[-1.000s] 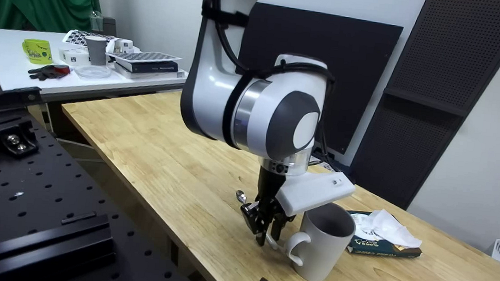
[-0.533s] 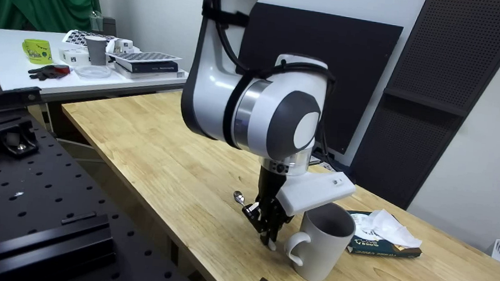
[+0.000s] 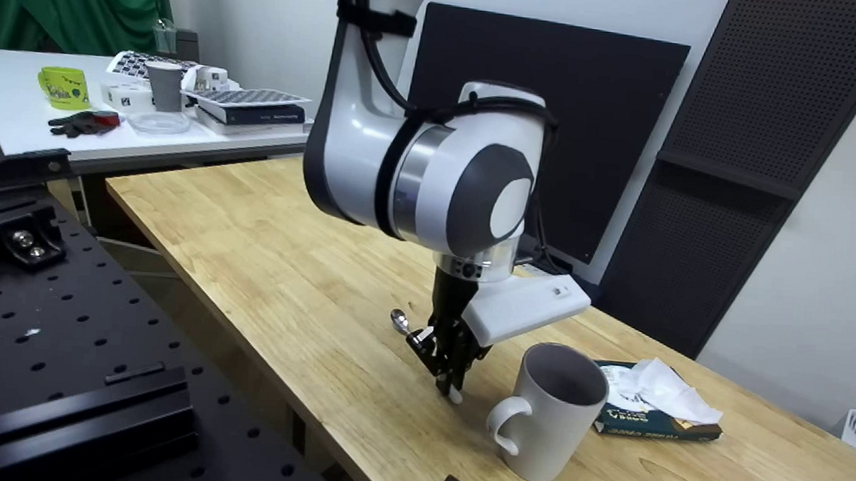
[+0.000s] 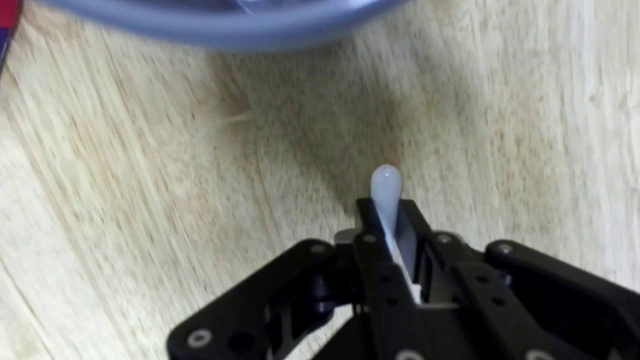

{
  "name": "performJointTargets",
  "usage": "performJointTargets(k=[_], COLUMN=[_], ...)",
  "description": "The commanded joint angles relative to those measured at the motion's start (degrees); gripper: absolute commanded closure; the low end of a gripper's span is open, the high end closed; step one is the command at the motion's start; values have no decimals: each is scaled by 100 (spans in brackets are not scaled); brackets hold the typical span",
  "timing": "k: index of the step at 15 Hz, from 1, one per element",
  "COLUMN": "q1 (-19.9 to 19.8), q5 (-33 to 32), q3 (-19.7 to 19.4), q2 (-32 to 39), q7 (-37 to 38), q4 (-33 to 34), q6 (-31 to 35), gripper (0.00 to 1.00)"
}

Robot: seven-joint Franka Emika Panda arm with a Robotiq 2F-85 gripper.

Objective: Put the spoon in the white mug

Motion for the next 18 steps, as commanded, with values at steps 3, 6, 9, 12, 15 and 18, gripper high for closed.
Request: performJointTargets(k=[3,6,9,12,15,18], q1=[-26,-36,-40,-58,58,243], q5=[-245,-363,-489,-584,-638,-643], q3=[62,58,60,44,-159,-509], q2=[-656,-1079,-1545,-2013,-2429,-2775], q7=[47,8,-27,-76,-192,-382], q4=[-466,-752,-1092,-1436,-1702,-1857], q6=[198,219,248,292,324,285], gripper=[96,96,96,96,96,96])
